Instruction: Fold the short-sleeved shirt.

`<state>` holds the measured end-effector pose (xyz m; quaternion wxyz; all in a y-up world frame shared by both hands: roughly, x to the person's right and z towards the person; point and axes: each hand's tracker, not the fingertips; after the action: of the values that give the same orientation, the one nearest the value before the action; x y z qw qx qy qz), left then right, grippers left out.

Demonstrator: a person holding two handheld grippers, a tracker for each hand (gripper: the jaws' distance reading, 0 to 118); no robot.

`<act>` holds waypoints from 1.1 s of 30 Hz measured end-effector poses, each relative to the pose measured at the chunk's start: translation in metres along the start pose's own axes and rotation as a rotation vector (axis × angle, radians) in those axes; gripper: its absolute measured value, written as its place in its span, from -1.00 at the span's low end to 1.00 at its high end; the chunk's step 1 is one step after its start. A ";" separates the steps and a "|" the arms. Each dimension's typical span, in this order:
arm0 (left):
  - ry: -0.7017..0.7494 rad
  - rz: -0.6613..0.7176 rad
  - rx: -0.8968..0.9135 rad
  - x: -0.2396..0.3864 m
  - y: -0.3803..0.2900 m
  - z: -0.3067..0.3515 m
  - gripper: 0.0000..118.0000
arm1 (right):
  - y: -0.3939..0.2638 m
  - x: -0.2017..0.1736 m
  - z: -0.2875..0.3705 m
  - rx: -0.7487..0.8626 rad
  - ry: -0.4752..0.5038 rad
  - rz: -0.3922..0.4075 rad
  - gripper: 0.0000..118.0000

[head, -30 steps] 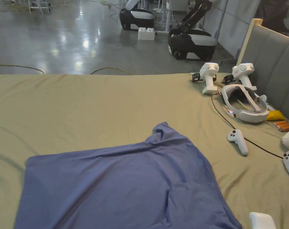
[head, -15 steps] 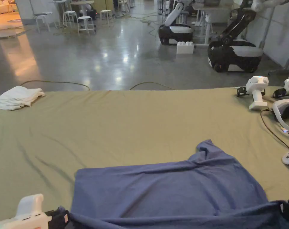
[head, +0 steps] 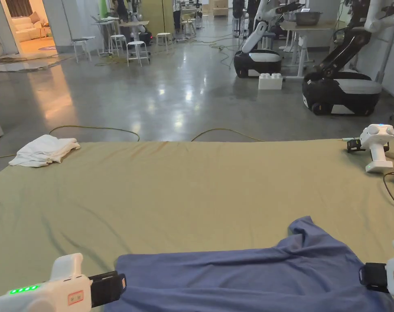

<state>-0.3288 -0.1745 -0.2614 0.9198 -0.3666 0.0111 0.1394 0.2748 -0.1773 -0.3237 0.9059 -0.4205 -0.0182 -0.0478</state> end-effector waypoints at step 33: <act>0.113 -0.279 0.813 0.127 -0.054 0.366 -1.00 | -0.102 -0.098 0.341 0.827 0.141 0.155 -1.00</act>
<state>-0.2229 0.0675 0.0269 0.9974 0.0206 0.0657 -0.0221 0.1689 0.0243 -0.0334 0.9982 -0.0178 0.0580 0.0033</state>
